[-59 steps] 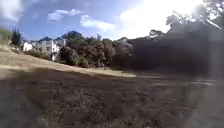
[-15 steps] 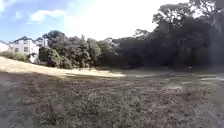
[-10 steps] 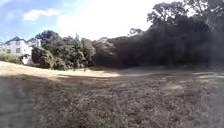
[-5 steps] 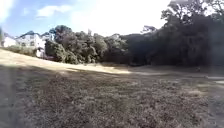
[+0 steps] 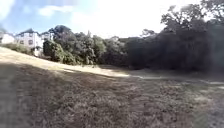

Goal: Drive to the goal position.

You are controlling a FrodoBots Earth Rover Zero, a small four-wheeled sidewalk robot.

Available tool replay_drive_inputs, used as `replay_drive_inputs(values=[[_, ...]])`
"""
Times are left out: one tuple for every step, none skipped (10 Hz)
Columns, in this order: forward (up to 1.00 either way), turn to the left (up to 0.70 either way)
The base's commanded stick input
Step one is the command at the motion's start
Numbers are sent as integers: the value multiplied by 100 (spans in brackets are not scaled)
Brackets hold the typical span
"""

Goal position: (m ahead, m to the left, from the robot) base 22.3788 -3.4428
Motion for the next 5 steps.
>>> replay_drive_inputs(values=[[70, 0], [70, 0], [70, 0], [70, 0], [70, 0]])
